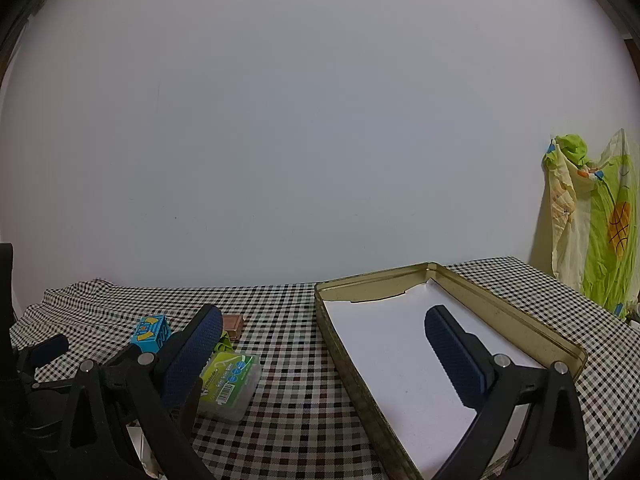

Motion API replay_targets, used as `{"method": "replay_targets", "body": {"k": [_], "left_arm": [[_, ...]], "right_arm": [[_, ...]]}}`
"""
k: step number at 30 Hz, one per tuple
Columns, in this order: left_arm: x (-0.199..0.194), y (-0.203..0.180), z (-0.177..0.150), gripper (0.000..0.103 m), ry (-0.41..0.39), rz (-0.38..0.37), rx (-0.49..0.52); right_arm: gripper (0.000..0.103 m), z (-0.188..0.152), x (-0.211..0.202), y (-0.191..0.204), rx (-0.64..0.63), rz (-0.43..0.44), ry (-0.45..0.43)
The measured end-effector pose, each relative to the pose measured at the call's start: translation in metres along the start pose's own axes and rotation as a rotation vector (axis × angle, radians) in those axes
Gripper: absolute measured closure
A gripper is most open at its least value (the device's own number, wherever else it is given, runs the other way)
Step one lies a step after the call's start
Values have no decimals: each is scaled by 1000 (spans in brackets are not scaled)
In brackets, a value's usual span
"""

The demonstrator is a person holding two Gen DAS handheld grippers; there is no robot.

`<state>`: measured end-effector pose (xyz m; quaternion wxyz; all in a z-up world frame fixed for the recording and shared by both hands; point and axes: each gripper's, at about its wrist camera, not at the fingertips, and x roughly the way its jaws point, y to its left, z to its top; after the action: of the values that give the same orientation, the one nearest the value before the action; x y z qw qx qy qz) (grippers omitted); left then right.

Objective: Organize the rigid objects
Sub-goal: 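Move both tools toward the objects on the checkered cloth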

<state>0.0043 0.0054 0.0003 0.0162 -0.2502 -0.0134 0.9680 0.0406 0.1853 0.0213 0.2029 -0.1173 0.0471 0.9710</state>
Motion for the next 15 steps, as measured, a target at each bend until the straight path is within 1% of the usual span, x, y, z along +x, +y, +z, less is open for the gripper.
{"method": "replay_targets", "body": {"k": [11,15], "left_arm": [[0,1,0,0,-1,-9,2],[-2,0,0,0,-4,-16,9]], "right_arm": [[0,1,-5,2,0,0,-6],[0,3,-5,2,5,18,1]]}}
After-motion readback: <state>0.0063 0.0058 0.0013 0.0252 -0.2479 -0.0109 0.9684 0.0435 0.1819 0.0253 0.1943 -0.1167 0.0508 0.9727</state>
